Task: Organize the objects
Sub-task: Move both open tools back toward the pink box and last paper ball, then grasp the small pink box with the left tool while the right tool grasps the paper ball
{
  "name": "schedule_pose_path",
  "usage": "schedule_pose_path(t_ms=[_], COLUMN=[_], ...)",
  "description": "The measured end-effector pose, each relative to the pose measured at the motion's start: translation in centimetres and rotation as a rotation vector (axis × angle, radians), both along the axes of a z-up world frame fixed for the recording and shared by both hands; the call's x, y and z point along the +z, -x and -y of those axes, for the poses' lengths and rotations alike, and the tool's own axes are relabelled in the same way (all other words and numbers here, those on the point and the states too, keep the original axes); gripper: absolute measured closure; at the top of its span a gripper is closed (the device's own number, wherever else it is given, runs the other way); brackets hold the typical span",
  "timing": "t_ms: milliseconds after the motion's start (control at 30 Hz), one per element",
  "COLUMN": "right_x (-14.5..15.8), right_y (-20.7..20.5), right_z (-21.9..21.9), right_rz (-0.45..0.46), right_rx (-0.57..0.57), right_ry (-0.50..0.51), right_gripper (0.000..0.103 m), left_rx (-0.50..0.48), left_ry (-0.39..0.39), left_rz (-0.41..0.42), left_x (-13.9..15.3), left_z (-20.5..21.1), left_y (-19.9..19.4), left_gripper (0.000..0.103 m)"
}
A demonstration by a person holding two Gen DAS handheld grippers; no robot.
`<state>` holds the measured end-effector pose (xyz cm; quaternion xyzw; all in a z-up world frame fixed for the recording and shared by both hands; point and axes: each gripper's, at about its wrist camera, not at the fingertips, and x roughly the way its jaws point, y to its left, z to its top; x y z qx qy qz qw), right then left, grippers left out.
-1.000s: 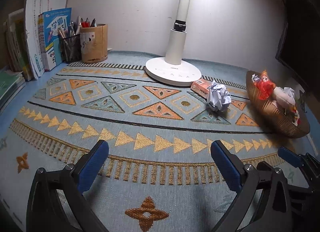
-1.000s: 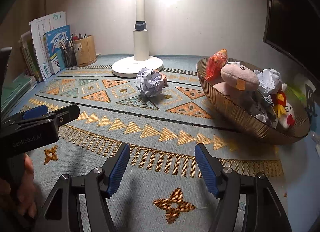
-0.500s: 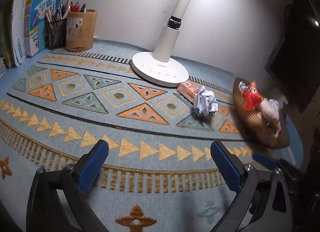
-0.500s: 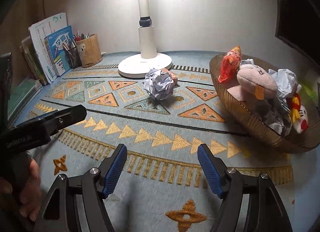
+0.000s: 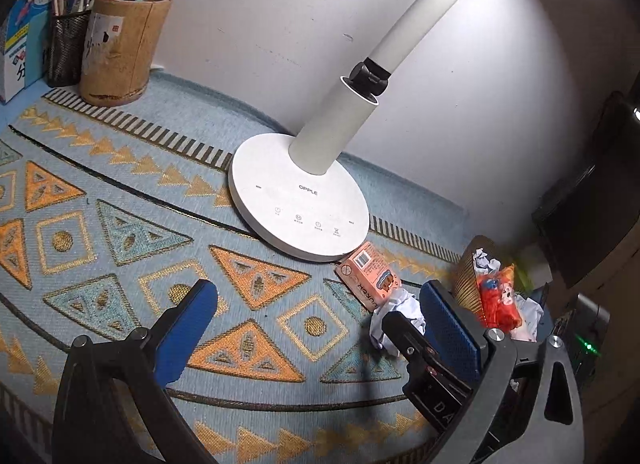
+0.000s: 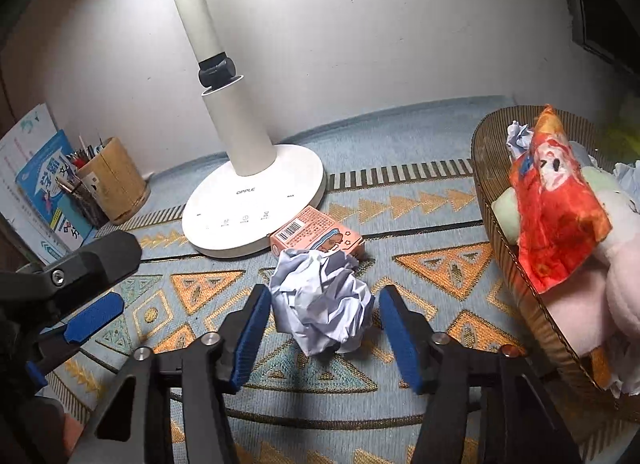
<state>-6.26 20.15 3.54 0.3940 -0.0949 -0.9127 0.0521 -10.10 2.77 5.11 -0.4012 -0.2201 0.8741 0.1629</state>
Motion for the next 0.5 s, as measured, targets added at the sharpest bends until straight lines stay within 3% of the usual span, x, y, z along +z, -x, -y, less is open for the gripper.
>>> schedule_pose_path(t_ms=[133, 200, 367, 500], right_x=[0.6, 0.5, -0.4, -0.2], right_y=[-2.4, -4.5, -9.3, -9.9], right_z=[-1.7, -3.4, -6.6, -6.9], right_rz=[-0.006, 0.012, -0.004, -0.036], right_rx=[0.004, -0.006, -0.044, -0.004], right_ry=[0.027, 0.059, 0.061, 0.094], right_gripper=[0.063, 0.063, 0.063, 0.063], left_rx=[-0.017, -0.018, 0.024, 0.090], left_ry=[0.008, 0.031, 0.155, 0.263], left_rz=[0.014, 0.025, 0.070, 0.087], left_x=[-0.6, -1.0, -2.4, -3.3], left_z=[-2.6, -4.4, -9.8, -12.9], left_y=[0.9, 1.2, 2.5, 3.7], left_gripper=[0.002, 0.002, 0.009, 0.012])
